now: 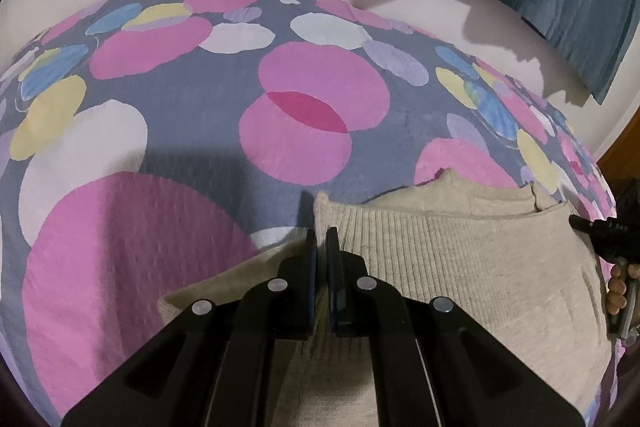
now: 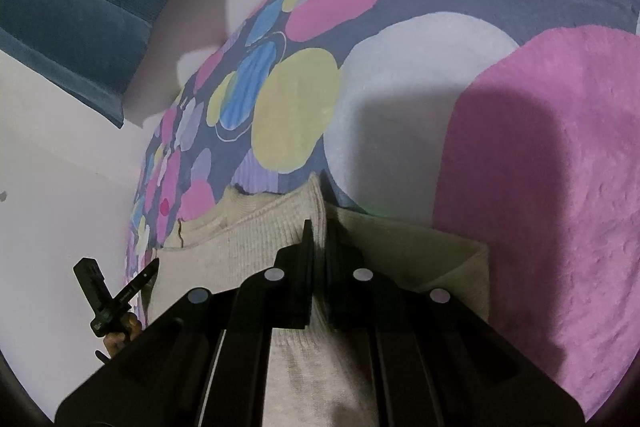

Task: Fold small clothes
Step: 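Lift and fold the held sweater over onto itself with both grippers, then open both grippers and release the folded sweater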

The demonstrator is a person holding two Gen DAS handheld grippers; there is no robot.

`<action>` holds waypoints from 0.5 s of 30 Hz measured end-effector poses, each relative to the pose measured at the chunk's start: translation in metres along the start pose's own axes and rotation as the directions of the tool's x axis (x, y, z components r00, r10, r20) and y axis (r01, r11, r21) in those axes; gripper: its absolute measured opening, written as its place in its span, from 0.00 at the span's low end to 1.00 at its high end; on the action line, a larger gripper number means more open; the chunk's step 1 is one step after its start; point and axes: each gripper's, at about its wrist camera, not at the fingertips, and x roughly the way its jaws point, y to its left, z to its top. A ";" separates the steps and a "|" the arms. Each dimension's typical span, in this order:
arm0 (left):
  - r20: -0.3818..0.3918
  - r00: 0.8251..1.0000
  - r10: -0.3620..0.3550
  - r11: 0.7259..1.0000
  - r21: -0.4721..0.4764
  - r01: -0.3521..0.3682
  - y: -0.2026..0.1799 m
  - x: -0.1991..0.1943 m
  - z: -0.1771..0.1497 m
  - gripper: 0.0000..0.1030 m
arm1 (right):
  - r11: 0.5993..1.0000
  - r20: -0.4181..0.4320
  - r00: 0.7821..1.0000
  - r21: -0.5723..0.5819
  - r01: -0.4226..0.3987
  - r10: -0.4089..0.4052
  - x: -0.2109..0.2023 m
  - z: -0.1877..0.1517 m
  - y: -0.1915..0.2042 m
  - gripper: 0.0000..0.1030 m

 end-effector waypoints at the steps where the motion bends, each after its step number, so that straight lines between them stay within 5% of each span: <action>1: 0.000 1.000 -0.001 1.000 -0.001 0.001 0.000 0.000 0.000 0.04 | 1.000 0.001 1.000 0.003 -0.001 0.001 0.000 0.000 0.000 0.04; 10: -0.021 1.000 -0.009 1.000 -0.004 0.008 0.003 -0.004 0.001 0.08 | 0.998 0.038 0.998 0.036 0.043 -0.045 -0.009 0.002 -0.001 0.04; 15: -0.009 1.000 -0.024 0.997 -0.069 0.023 0.015 -0.029 -0.008 0.33 | 0.993 0.091 0.990 0.060 0.103 -0.109 -0.029 0.000 -0.002 0.15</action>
